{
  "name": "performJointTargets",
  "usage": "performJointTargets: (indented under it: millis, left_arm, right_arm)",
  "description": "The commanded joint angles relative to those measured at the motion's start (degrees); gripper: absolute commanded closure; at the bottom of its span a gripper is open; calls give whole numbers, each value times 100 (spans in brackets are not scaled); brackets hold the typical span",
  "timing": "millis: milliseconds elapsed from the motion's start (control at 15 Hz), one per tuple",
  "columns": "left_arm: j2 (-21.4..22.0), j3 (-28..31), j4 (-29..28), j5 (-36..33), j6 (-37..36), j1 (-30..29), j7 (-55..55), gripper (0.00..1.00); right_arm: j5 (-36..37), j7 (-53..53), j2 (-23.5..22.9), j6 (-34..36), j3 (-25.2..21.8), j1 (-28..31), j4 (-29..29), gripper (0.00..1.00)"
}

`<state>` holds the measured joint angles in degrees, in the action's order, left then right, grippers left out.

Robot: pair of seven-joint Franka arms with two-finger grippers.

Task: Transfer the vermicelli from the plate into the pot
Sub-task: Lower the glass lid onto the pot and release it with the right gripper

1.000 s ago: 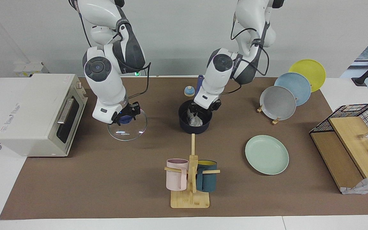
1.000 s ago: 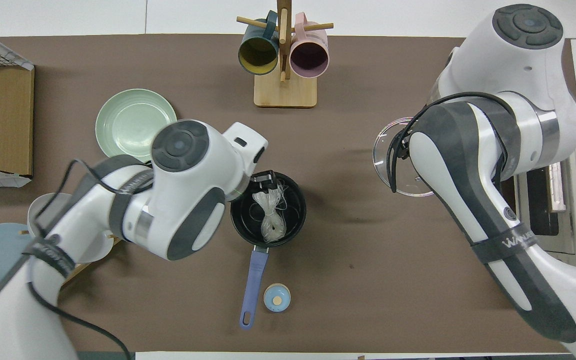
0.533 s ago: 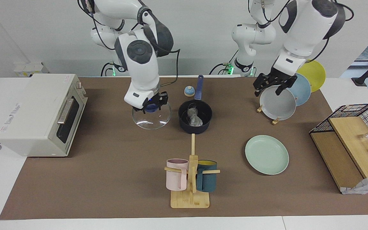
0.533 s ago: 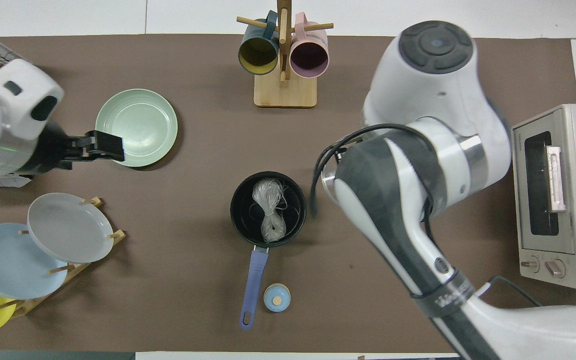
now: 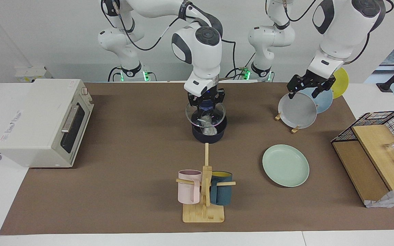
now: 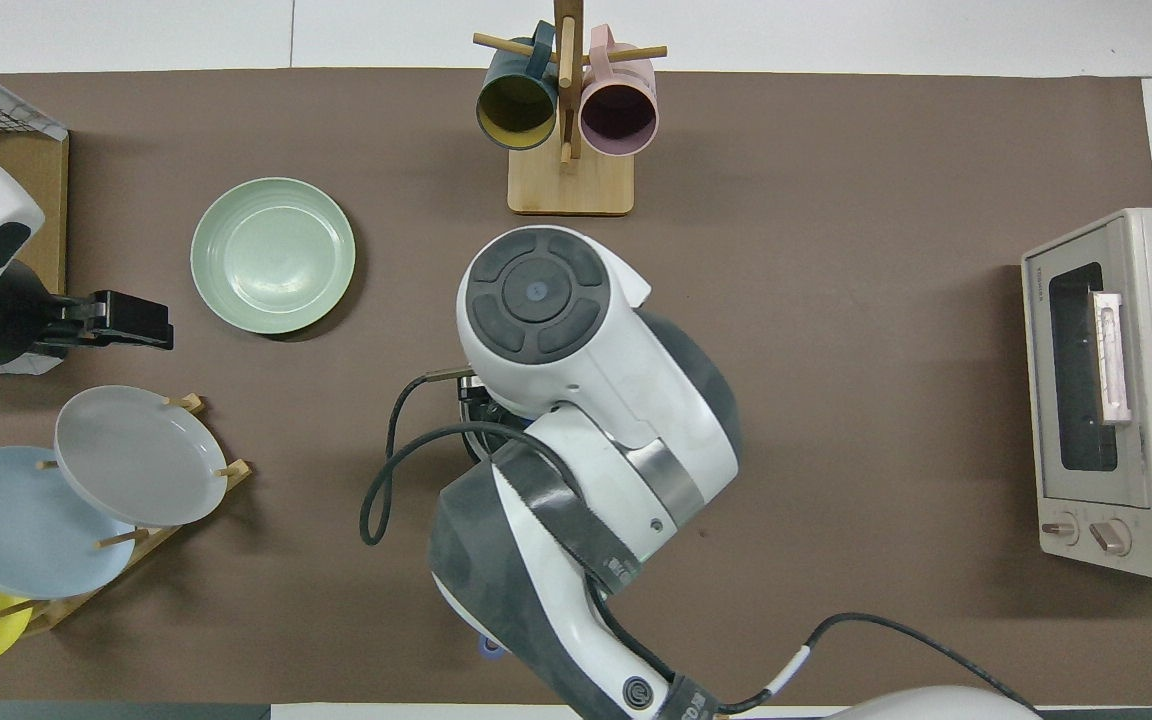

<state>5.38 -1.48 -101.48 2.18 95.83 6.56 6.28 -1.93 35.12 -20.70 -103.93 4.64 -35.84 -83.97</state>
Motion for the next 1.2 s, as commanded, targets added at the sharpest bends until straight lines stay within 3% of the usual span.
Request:
performJointTargets:
  millis: [0, 400, 733, 1133]
  left_arm:
    - [77, -45, 31, -130, -82, -41, -65, 0]
    - [-458, -63, 866, -174, -644, -23, -74, 0]
    - [-354, -98, 586, -236, -724, -32, -83, 0]
    - [-371, -107, 638, -236, -750, -23, -66, 0]
  right_arm:
    - [-1, 214, -171, -355, 2, -116, -154, 100]
    - [87, 223, -225, -619, 2, -134, -426, 100]
    - [88, 223, -189, -734, 2, -134, -664, 100]
    - [70, 249, -189, -751, 2, -125, -699, 100]
